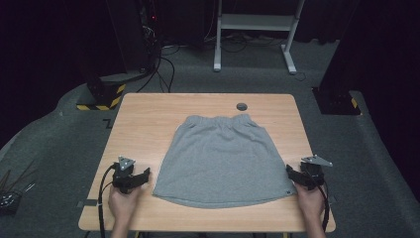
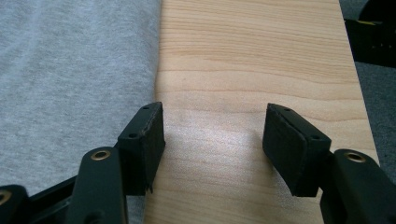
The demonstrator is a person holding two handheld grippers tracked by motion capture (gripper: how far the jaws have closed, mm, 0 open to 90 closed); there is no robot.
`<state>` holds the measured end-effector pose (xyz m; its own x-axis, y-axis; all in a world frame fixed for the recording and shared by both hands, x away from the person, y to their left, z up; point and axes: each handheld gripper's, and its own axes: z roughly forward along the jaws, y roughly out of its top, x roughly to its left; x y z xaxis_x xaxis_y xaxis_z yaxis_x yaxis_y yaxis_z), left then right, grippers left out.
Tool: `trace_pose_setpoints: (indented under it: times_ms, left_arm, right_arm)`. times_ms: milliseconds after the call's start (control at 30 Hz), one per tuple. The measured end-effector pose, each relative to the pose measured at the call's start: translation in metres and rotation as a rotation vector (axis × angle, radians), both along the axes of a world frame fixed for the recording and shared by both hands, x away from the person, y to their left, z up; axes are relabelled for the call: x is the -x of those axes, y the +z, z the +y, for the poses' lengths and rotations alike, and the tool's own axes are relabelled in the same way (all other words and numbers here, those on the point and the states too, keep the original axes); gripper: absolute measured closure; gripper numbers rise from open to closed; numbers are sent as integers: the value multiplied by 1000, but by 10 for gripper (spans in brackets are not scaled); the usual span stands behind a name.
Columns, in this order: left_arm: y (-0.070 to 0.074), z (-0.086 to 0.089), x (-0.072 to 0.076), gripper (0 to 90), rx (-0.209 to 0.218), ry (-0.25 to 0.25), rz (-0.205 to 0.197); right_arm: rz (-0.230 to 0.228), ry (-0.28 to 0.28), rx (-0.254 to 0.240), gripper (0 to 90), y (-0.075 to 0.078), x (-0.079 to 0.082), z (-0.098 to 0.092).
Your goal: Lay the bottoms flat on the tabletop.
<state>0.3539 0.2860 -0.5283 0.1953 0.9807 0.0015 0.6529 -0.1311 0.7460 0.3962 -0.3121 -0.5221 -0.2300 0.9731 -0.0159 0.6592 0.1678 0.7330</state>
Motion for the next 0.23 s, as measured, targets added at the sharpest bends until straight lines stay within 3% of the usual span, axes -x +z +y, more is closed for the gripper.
trace_pose_setpoints:
  times_ms: [233]
  left_arm:
    - [0, 0, 0, 284, 4, 0, 0]
  right_arm:
    - [-1, -3, 1, 391, 0, 0, 0]
